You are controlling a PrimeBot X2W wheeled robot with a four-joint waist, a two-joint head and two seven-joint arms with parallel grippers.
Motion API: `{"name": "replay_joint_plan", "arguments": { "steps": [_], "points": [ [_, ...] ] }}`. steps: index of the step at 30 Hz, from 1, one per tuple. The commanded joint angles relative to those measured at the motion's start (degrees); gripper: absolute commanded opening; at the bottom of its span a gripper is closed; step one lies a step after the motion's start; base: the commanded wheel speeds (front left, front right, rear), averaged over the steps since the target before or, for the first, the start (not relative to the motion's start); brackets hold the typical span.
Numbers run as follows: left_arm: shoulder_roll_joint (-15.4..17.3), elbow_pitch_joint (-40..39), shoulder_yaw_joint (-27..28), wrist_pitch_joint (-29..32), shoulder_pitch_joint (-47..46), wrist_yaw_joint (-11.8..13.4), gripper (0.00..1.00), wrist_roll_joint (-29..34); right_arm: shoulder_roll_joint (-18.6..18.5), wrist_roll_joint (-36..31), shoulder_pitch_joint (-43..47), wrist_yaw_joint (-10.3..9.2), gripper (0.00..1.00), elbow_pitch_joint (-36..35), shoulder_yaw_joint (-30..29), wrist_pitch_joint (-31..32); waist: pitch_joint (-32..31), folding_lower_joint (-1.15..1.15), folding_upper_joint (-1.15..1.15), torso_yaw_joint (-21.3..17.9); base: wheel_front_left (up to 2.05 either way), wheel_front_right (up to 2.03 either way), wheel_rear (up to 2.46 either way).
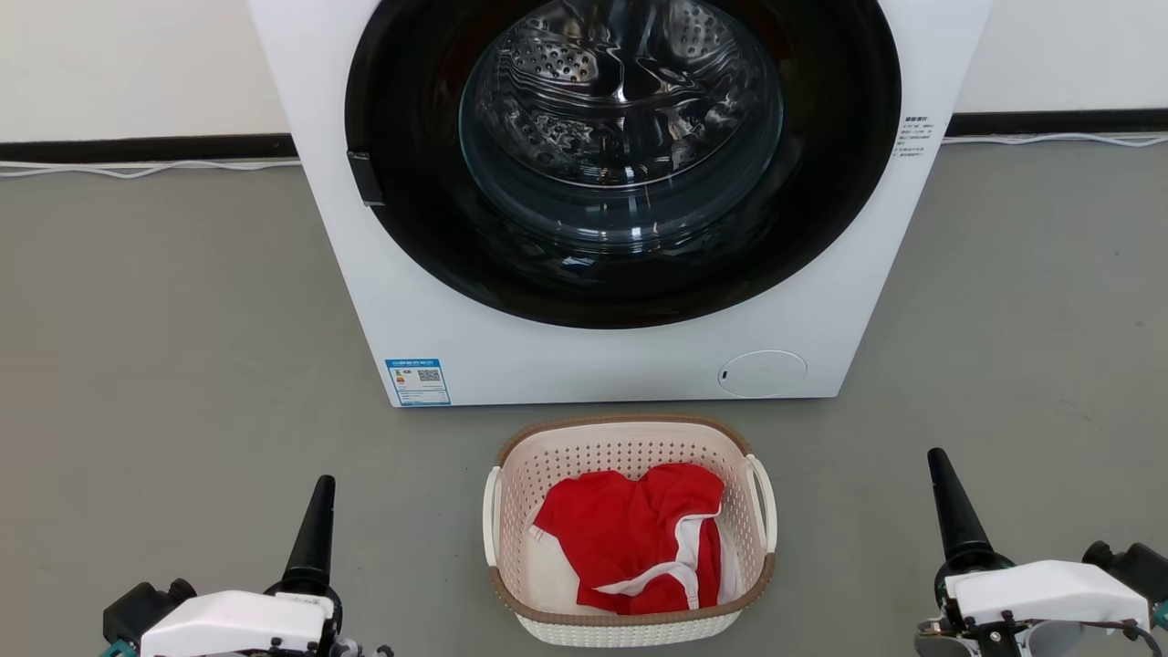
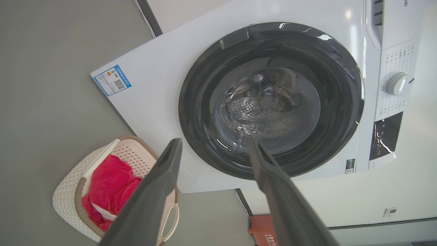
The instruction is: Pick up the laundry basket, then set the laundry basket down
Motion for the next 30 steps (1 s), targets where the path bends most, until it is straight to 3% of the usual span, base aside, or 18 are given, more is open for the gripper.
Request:
{"name": "replay_joint_plan", "arguments": {
  "steps": [1,17,30],
  "points": [
    [0.5,-1.8,0.3,-0.5,-0.6,0.3,1.0,1.8,-0.7,-2.4,-1.4,0.19,1.0,-1.8,0.7,-0.9,0.0,-0.01,0.0,0.0,0.0,0.0,0.0],
    [0.7,-2.7,-0.6,-3.2,0.0,1.9,1.0,16.1,-1.7,-19.6,-2.0,0.25,1.0,-1.5,3.0,-3.6,0.3,-0.01,0.0,0.2,0.0,0.0,0.0],
    [0.8,-2.5,-0.4,-5.2,0.2,2.2,1.0,24.6,-1.6,-29.5,-2.2,0.29,1.0,-1.2,3.9,-5.6,0.3,-0.01,0.0,0.4,0.0,0.0,0.0]
  ]
}}
